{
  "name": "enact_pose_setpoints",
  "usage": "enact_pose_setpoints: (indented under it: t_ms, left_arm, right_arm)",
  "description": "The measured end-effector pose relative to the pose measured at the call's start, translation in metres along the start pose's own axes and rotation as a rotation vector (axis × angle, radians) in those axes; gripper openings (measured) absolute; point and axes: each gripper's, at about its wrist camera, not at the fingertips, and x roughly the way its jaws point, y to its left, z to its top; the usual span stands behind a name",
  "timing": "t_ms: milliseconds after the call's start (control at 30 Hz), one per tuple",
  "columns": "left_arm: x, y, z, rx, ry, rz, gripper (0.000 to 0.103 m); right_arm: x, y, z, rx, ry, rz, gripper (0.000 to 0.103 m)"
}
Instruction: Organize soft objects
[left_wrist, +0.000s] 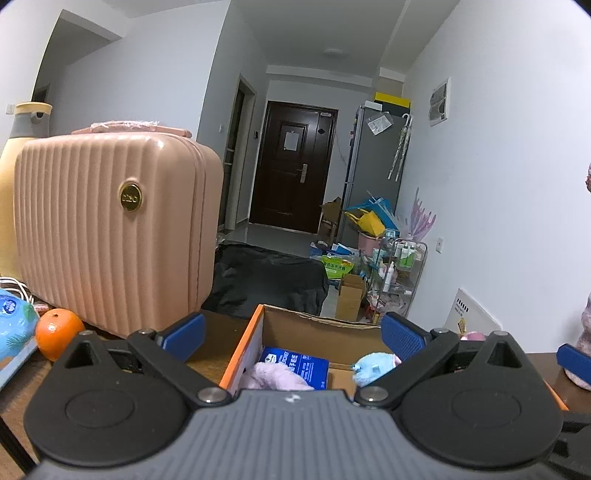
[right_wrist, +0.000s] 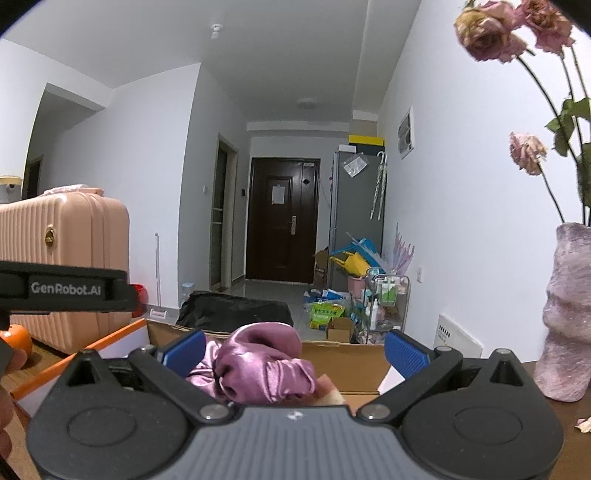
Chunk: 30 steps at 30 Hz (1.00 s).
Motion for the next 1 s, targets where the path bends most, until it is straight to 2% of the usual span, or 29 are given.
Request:
enact_pose_setpoints:
  t_ms: [433,800,1000]
  left_arm:
    - [-0.050,0.006,-0.011,0.017,0.010,-0.039,0.103]
    - [-0.124,0.016,-0.029,0.057,0.014,-0.082,0.103]
    - [-0.172,0.025,-0.043,0.082,0.031,-0.106,0.103]
  right_arm:
    - [-0.062,-0.013,-0.008,0.022,-0.020,-0.019,0.103]
    - [-0.141,-0.023,-0.021,0.065,0.008,-0.027,0.103]
    - [-0.194,-0.024,-0.028,0.096,0.029,0.003,0.103]
